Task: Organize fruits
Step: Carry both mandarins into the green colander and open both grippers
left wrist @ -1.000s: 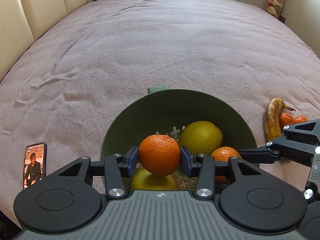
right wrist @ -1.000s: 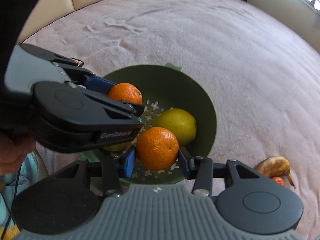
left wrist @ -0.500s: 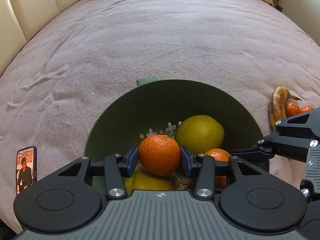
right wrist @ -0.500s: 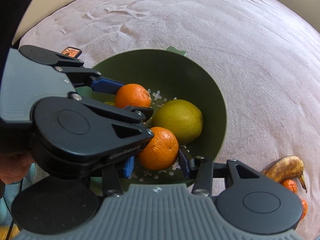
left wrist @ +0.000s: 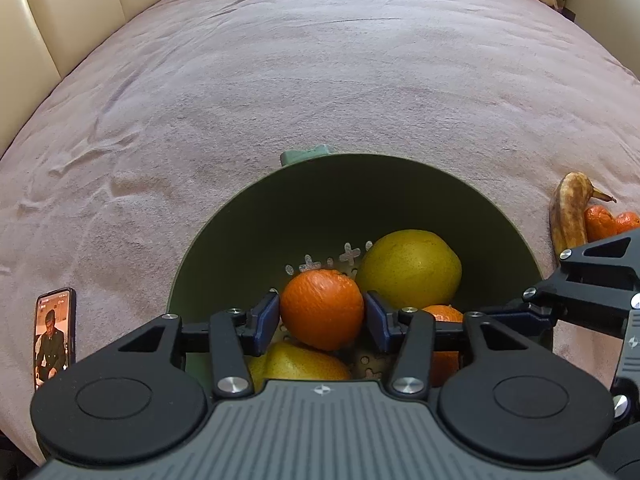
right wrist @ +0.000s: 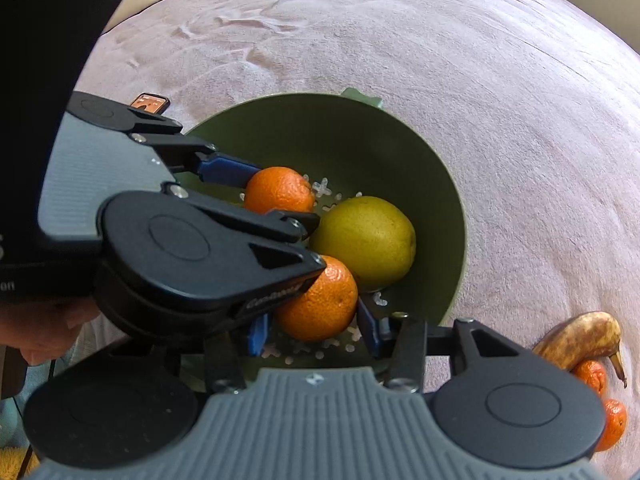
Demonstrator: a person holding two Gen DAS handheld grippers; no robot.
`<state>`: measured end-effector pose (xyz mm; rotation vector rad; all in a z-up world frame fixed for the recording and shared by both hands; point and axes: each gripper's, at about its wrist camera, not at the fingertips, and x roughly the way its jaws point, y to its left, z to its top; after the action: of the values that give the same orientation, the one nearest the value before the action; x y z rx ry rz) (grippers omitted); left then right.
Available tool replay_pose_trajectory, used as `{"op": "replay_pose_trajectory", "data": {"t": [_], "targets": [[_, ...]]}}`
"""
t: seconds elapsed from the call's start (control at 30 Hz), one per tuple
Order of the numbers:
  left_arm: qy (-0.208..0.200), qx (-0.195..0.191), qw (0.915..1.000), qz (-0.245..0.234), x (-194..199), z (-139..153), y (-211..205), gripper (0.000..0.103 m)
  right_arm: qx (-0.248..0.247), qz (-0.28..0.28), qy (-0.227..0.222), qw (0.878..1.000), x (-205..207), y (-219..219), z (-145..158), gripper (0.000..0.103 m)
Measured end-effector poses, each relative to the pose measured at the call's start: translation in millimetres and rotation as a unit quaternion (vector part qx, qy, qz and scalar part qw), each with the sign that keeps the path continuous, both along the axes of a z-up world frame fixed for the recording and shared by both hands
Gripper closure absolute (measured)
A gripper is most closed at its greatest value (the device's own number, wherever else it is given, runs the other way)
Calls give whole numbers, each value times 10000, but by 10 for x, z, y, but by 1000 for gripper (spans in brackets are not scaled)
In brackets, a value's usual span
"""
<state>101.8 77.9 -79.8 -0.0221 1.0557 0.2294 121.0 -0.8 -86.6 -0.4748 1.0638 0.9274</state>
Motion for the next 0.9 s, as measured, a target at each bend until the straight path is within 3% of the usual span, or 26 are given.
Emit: {"op": "replay_pose_trajectory", "data": {"t": [0.3,0.57,0.73,0.9], "targets": [[0,102,9999,60,-73,161,18,37,4,-42,-34,10000,-20,19,6,60],[218,395,9988,182,-105,181,45,37,35,-23,-3,10000,-33,34,10,60],[181,180,9994,225,-117,200,99,36,95,-124,4,9999,-23,6,21,59],[159,264,9992,261,-131,223,100,36,183,-151,-58,9997,-44,-39,90,52]]}}
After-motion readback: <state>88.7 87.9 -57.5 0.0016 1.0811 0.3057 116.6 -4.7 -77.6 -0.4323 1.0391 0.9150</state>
